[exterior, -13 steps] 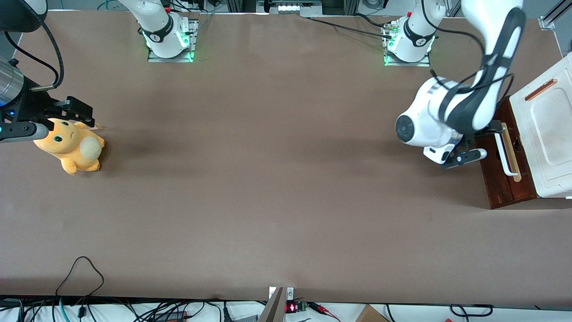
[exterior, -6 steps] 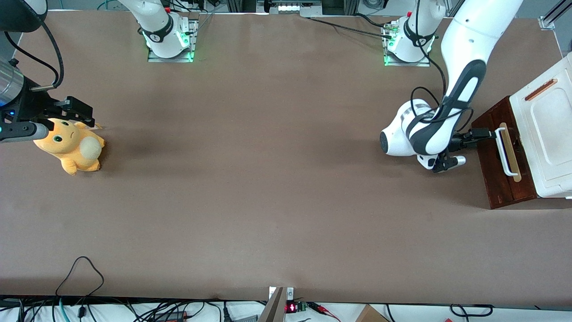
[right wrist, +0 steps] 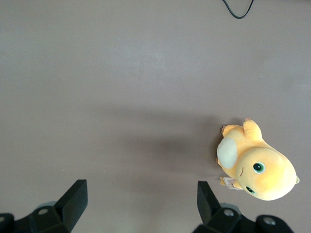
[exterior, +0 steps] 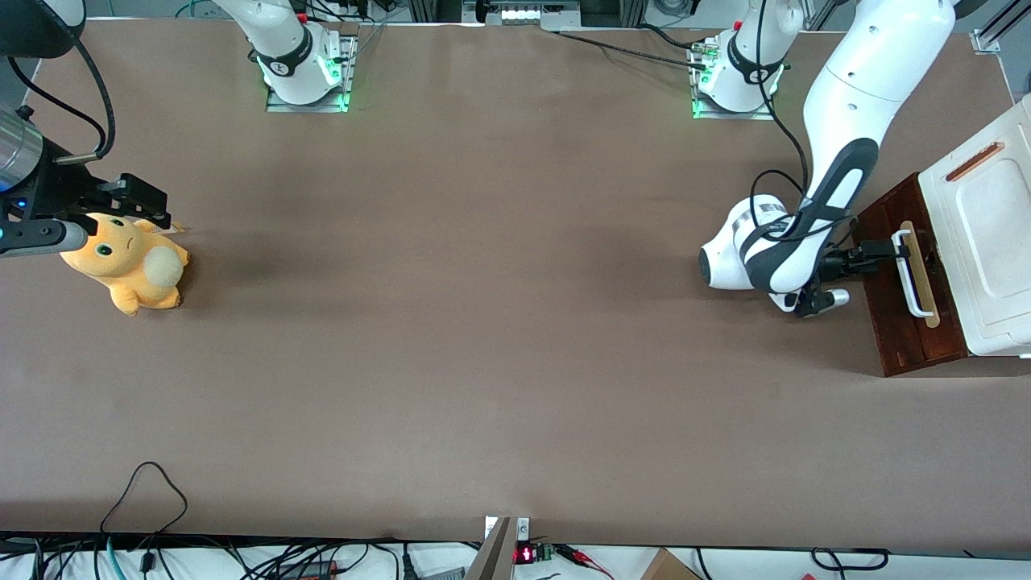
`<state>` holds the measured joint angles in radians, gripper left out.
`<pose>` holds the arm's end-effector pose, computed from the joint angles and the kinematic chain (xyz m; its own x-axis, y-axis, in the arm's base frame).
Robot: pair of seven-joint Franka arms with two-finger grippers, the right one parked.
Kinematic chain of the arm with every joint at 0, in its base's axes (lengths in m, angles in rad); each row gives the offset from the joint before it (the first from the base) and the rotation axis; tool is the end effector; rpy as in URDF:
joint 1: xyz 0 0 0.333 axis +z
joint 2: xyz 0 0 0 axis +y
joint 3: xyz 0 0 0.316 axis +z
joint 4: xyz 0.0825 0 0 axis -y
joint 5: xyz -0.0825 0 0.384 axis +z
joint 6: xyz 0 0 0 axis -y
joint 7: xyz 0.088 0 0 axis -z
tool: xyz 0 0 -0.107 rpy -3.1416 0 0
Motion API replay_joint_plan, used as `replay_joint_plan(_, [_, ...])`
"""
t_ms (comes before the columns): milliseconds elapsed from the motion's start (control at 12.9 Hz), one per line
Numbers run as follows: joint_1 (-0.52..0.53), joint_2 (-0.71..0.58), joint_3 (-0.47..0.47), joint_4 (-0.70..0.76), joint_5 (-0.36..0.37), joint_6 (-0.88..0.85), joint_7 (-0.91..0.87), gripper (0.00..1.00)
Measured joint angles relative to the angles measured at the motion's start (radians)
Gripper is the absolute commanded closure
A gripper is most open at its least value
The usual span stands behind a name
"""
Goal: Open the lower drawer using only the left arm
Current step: 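Lower the left gripper around the white bar handle, then close the left gripper on the white handle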
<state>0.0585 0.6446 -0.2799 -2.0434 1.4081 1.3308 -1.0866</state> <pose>0.5182 0.0089 0.1556 0.9951 0.0822 -0.0550 -0.0531 -0.0255 -0.9983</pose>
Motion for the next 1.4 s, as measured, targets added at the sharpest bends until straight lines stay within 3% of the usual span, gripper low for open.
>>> replay_joint_plan(155, [0.003,0.003,0.0,0.002,0.008,0.0,0.0,0.43])
replay_joint_plan(543, [0.017,0.005,0.001,0.003,0.024,0.0,0.0,0.43])
replay_joint_plan(1008, [0.032,0.009,0.006,0.003,0.056,0.0,0.002,0.58])
replay_joint_plan(1395, [0.042,0.022,0.006,0.009,0.083,0.003,0.003,0.62])
